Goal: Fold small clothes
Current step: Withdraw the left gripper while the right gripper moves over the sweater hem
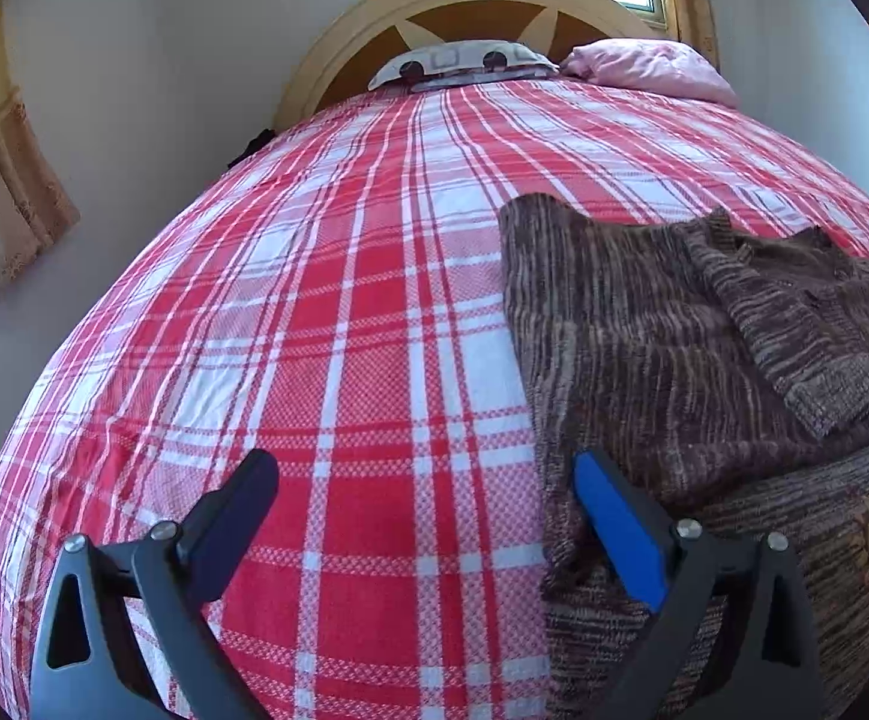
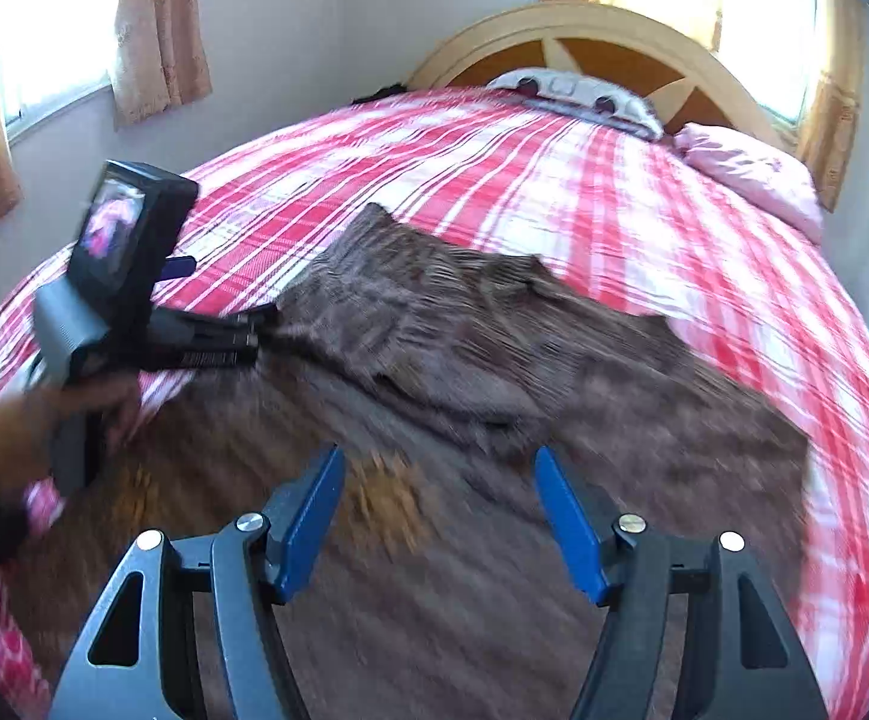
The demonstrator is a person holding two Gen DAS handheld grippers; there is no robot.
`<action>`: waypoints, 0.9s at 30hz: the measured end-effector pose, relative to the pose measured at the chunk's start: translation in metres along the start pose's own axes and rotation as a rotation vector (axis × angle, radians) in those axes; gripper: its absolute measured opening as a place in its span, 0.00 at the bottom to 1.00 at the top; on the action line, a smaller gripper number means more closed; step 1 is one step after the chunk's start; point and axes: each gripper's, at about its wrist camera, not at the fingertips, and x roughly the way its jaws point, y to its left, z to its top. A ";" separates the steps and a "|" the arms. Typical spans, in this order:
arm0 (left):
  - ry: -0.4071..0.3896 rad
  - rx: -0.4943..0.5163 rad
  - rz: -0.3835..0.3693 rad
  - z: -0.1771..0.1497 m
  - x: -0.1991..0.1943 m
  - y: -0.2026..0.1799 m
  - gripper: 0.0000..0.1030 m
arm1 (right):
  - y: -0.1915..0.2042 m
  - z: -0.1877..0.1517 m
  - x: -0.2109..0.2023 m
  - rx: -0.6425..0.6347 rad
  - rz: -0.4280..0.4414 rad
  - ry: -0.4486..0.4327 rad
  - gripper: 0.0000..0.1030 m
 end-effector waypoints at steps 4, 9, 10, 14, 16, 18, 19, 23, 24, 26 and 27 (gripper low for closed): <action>0.006 -0.036 -0.027 0.000 0.003 0.007 1.00 | 0.007 0.018 0.045 0.015 -0.030 0.022 0.65; 0.021 -0.070 -0.069 0.000 0.007 0.012 1.00 | -0.028 0.029 0.067 0.081 -0.193 0.067 0.52; 0.022 -0.072 -0.071 0.000 0.008 0.012 1.00 | -0.041 0.031 0.064 0.116 -0.241 0.052 0.52; 0.024 -0.070 -0.072 0.000 0.008 0.011 1.00 | -0.115 0.024 0.041 0.327 -0.373 0.025 0.52; 0.023 -0.069 -0.071 0.000 0.008 0.011 1.00 | -0.131 0.014 0.030 0.392 -0.311 0.026 0.52; 0.021 -0.066 -0.067 0.000 0.008 0.010 1.00 | -0.118 0.010 0.016 0.371 -0.225 -0.029 0.52; 0.019 -0.065 -0.065 0.000 0.009 0.010 1.00 | -0.104 0.012 0.014 0.322 -0.199 -0.037 0.52; 0.013 -0.059 -0.056 0.001 0.008 0.009 1.00 | -0.030 0.026 0.023 0.099 -0.088 -0.033 0.52; 0.013 -0.062 -0.057 0.001 0.008 0.010 1.00 | -0.020 0.029 0.028 0.084 -0.064 -0.021 0.52; 0.012 -0.066 -0.059 0.000 0.007 0.010 1.00 | -0.002 0.034 0.046 0.067 -0.049 0.003 0.52; 0.012 -0.067 -0.059 0.000 0.007 0.010 1.00 | 0.004 0.034 0.054 0.061 -0.042 0.020 0.52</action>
